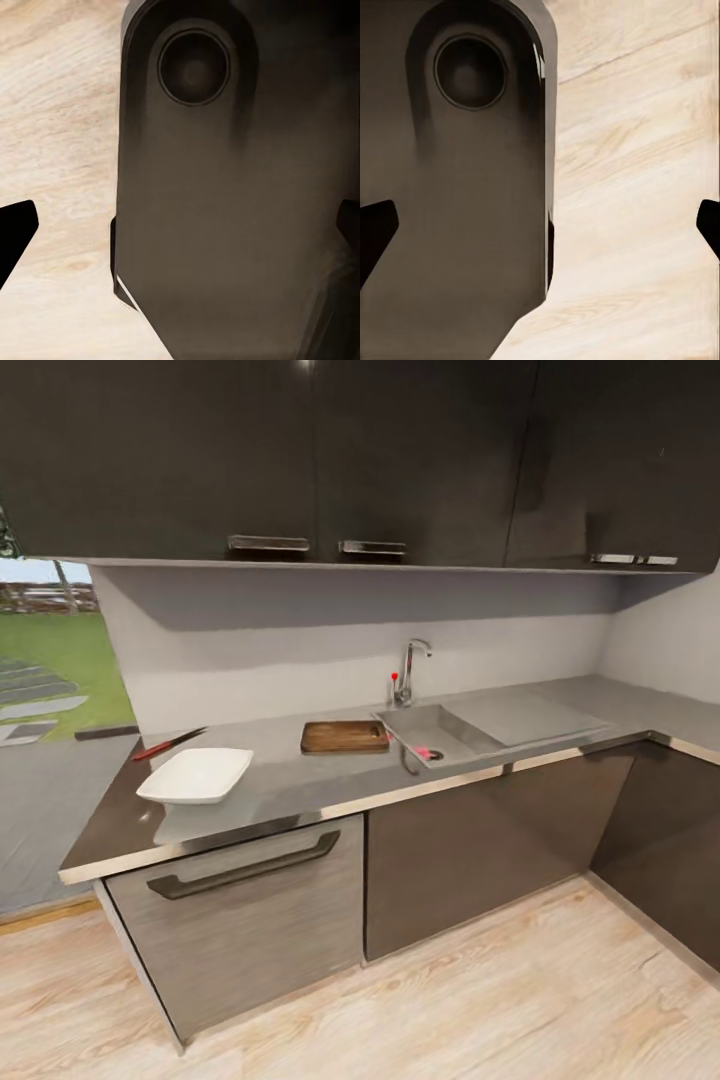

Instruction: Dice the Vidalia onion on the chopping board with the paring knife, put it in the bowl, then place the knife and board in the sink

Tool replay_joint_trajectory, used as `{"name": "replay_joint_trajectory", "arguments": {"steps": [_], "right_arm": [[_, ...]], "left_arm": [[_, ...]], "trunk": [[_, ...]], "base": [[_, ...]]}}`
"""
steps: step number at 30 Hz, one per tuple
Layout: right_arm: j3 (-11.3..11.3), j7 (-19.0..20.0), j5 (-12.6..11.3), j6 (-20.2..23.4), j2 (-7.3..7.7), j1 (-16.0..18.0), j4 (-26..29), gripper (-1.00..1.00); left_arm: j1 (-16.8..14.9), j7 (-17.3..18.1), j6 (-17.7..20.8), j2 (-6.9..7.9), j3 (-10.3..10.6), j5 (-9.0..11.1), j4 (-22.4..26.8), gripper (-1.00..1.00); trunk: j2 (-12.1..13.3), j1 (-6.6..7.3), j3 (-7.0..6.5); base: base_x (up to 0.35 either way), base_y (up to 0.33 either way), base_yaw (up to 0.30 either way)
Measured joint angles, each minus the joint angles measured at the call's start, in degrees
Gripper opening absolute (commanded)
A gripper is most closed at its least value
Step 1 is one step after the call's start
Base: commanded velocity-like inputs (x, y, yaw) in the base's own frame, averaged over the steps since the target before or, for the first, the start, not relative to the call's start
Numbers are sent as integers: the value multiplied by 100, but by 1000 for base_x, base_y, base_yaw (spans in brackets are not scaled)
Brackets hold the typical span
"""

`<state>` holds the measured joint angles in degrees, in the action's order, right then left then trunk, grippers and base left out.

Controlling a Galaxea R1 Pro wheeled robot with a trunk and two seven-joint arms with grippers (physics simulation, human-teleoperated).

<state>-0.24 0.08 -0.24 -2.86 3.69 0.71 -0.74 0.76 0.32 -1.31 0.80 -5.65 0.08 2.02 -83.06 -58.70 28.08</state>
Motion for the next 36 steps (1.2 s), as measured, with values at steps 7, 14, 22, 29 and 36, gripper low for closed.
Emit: {"name": "replay_joint_trajectory", "arguments": {"steps": [7, 14, 22, 29, 36], "right_arm": [[0, 0, 0, 1, 0, -3, -5, 100], [-1, 0, 2, 1, 0, 2, -5, 100], [-1, 0, 5, 2, 0, -3, -13, 100], [4, 0, 2, 2, 0, -3, -13, 100], [15, 0, -2, -82, 0, -1, -6, 100]], "left_arm": [[0, 0, -2, 0, 0, 0, 0, 100], [0, 0, -3, 0, 0, 0, 0, 100], [0, 0, -3, 0, 0, 0, 2, 100], [0, 0, -6, 0, 0, 0, 3, 100], [0, 0, -11, -5, -4, 0, 14, 100]], "trunk": [[0, -1, 0], [0, 0, 0], [0, 0, 0], [0, -1, 0], [0, -3, 0]], "base": [[214, -145, 0], [204, -17, 0], [230, 0, 0], [168, 0, 0], [48, 0, 0]]}}
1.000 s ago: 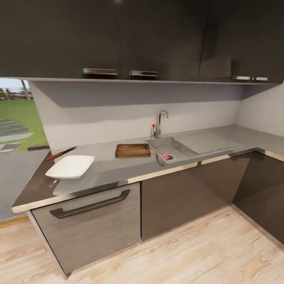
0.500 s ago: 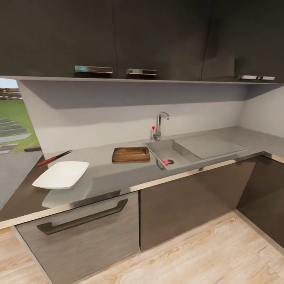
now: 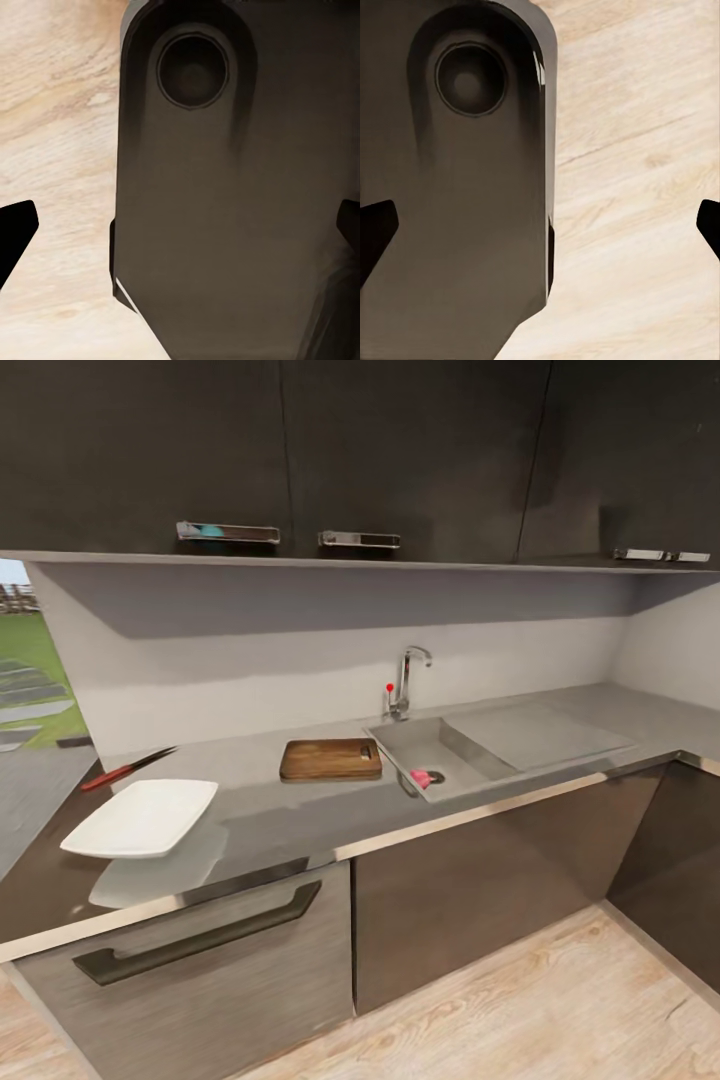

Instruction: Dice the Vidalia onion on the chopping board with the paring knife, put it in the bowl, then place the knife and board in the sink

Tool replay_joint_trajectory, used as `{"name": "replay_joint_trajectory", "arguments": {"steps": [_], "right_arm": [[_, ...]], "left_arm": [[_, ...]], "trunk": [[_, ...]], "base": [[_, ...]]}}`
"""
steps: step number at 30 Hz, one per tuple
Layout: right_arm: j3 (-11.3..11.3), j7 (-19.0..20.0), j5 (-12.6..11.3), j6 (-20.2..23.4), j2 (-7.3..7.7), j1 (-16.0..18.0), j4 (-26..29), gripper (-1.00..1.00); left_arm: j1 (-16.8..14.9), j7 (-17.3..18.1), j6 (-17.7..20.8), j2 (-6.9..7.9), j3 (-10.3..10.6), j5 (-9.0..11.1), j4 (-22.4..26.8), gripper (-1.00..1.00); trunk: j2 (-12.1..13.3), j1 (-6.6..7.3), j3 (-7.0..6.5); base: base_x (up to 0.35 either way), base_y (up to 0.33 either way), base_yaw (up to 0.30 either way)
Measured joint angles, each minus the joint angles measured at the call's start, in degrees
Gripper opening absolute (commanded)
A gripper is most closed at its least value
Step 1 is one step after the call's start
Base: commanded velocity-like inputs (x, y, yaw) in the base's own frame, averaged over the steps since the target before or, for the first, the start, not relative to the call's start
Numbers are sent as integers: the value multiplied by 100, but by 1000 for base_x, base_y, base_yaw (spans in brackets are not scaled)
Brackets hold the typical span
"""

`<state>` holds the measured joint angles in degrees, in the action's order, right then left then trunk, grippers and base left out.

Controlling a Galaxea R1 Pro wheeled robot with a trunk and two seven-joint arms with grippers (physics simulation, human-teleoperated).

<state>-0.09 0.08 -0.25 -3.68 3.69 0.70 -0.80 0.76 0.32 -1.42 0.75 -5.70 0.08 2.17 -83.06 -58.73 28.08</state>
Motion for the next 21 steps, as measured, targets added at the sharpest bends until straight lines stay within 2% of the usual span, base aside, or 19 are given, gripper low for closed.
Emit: {"name": "replay_joint_trajectory", "arguments": {"steps": [7, 11, 13, 15, 21], "right_arm": [[-1, -7, 1, -110, 0, 4, 1, 100], [1, -13, 2, -130, 0, 4, 13, 100], [1, -22, 5, -136, 2, 3, 53, 100], [1, -26, 7, -138, 4, 3, 111, 100], [1, -31, 15, -133, 11, 6, 678, 100]], "left_arm": [[0, 11, 6, -49, -12, 0, 10, 100], [0, 18, 6, -93, -10, 0, 10, 100], [0, 10, 6, -186, -6, 0, 11, 100], [0, 6, 7, -214, -8, 0, 11, 100], [0, 3, 15, -242, -17, 0, 14, 100]], "trunk": [[0, 0, 0], [159, 87, -71], [239, 131, -107], [320, 175, -143], [560, 307, -251]], "base": [[6, 0, 0], [1, 0, 0], [0, 0, 0], [0, 0, 0], [0, 0, 0]]}}
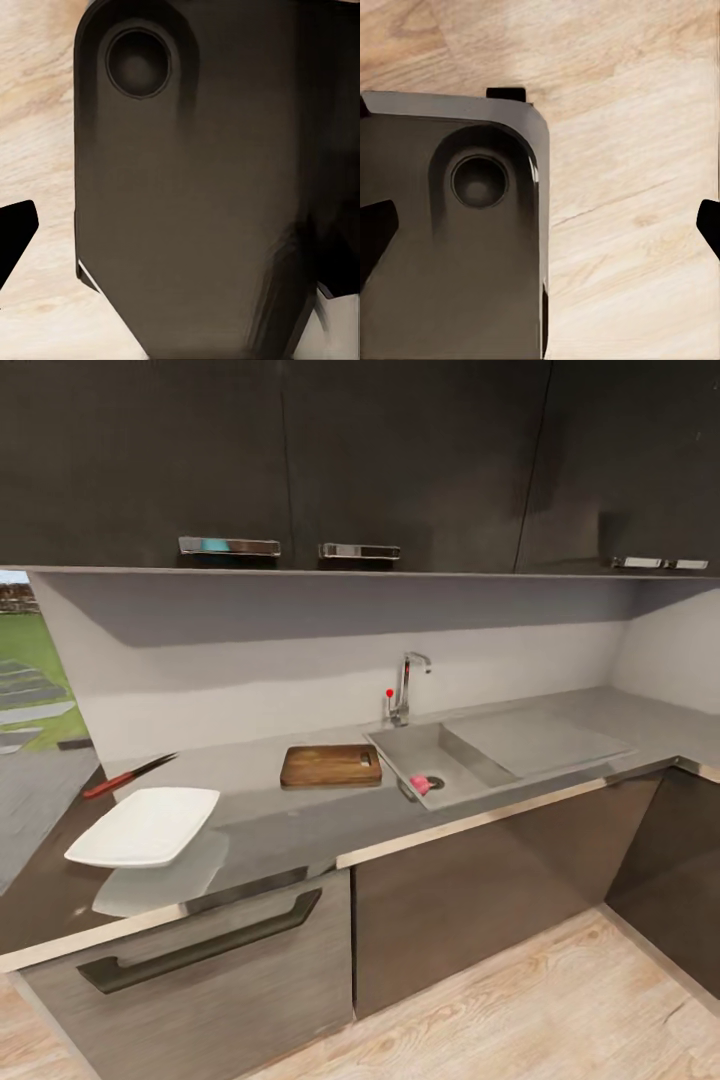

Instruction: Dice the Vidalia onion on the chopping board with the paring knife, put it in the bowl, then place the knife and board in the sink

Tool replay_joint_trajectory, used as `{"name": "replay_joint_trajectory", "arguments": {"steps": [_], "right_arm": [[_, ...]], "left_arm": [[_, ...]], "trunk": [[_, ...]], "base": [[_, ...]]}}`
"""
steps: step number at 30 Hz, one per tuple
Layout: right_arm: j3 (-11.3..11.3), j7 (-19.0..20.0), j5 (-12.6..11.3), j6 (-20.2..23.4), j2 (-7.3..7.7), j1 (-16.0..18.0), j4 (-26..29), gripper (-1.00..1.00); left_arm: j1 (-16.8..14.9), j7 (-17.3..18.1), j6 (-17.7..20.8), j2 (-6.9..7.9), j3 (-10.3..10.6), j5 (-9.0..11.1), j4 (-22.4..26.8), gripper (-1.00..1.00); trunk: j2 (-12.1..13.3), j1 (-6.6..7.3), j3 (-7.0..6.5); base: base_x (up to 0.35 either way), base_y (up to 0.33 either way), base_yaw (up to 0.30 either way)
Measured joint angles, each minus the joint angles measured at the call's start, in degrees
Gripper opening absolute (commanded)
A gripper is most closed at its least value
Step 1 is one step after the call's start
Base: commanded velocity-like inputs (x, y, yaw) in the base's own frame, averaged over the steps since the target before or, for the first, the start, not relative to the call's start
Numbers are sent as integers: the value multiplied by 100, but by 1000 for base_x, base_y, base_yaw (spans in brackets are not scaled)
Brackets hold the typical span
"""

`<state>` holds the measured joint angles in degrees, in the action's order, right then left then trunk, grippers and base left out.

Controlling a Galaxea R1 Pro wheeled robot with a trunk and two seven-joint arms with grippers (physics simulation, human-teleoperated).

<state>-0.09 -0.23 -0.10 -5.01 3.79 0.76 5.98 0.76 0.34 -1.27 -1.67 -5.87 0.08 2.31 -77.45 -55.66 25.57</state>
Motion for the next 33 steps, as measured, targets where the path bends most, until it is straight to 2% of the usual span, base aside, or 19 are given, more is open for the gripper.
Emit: {"name": "replay_joint_trajectory", "arguments": {"steps": [7, 15, 22, 25, 27, 30, 33], "right_arm": [[0, -13, 15, -27, 60, 1, 729, 100], [1, -25, 4, -167, 377, 2, 1844, 100], [8, -32, 3, -143, 434, 1, 2755, 100], [16, -42, 4, -133, 437, 3, 3597, 100], [63, -58, 3, -125, 437, 2, 4011, 100], [273, -93, 3, -108, 437, 2, 4683, 100], [396, -105, -2, -70, 437, 1, 5104, 100]], "left_arm": [[0, 4, 23, 29, -82, 0, 21, 100], [0, 11, 33, 35, -141, 0, 31, 100], [0, -7, 36, 43, -155, 0, 26, 100], [0, -6, 36, 46, -155, 0, 24, 100], [1, -4, 36, 46, -153, 0, 24, 100], [1, -3, 36, 46, -153, 0, 25, 100], [1, -3, 36, 46, -150, 0, 26, 100]], "trunk": [[281, 154, -126], [602, 330, -270], [883, 483, -395], [1003, 549, -450], [1083, 593, -485], [1204, 659, -539], [1324, 725, -593]], "base": [[0, 0, 0], [0, 0, 0], [0, 0, 0], [0, 0, 0], [0, 0, 0], [0, 0, 0], [0, 0, 0]]}}
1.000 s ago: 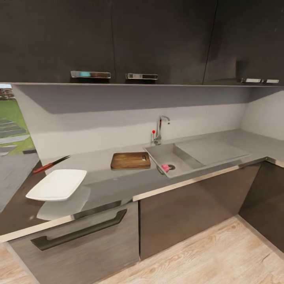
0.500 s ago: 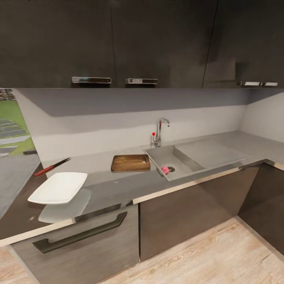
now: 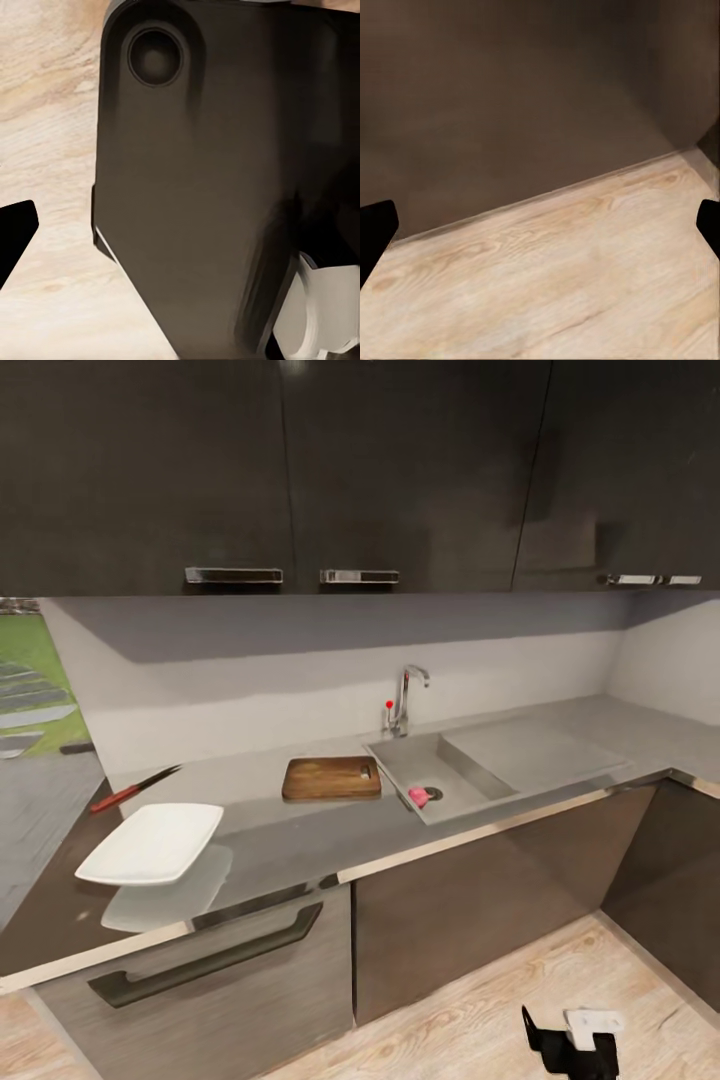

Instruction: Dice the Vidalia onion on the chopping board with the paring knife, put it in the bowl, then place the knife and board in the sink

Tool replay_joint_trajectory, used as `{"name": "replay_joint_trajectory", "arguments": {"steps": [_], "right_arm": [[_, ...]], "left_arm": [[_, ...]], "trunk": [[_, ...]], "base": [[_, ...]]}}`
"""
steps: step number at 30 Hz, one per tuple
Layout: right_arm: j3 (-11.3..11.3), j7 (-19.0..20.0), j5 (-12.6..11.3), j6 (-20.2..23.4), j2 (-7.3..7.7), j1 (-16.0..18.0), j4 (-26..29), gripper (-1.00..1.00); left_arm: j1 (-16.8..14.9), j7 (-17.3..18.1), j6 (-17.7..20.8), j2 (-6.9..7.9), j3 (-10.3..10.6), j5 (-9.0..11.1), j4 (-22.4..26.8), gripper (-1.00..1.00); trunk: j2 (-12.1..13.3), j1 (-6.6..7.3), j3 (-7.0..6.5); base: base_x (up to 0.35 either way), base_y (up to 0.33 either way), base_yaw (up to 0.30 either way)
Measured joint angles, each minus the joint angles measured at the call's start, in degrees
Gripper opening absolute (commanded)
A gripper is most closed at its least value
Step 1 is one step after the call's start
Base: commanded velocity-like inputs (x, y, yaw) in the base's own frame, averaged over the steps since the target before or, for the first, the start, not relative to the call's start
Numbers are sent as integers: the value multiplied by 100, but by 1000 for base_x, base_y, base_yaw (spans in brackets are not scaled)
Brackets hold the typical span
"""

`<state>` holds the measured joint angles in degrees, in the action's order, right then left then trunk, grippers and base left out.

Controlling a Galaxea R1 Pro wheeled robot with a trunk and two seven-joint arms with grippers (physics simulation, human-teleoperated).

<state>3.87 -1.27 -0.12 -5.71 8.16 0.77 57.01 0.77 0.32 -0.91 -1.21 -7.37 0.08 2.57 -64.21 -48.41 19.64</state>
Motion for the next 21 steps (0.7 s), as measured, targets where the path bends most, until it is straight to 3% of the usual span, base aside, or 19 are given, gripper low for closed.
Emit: {"name": "replay_joint_trajectory", "arguments": {"steps": [4, 6, 11, 21], "right_arm": [[54, 1, -16, 34, -9, 0, 1038, 100], [53, 17, -22, 80, -18, 0, 1302, 100], [72, 34, -20, 312, -24, 0, 1548, 100], [93, 27, -5, 360, -26, 0, 1584, 100]], "left_arm": [[0, 0, 0, -9, -4, 0, 0, 100], [0, 0, 0, -11, -2, 0, 0, 100], [0, 0, -1, -13, 0, 0, 1, 100], [0, 0, -7, -23, 2, 0, 2, 100]], "trunk": [[160, 88, -72], [241, 132, -108], [442, 242, -198], [843, 461, -377]], "base": [[0, 0, 0], [0, 0, 0], [0, 0, 0], [0, 0, 0]]}}
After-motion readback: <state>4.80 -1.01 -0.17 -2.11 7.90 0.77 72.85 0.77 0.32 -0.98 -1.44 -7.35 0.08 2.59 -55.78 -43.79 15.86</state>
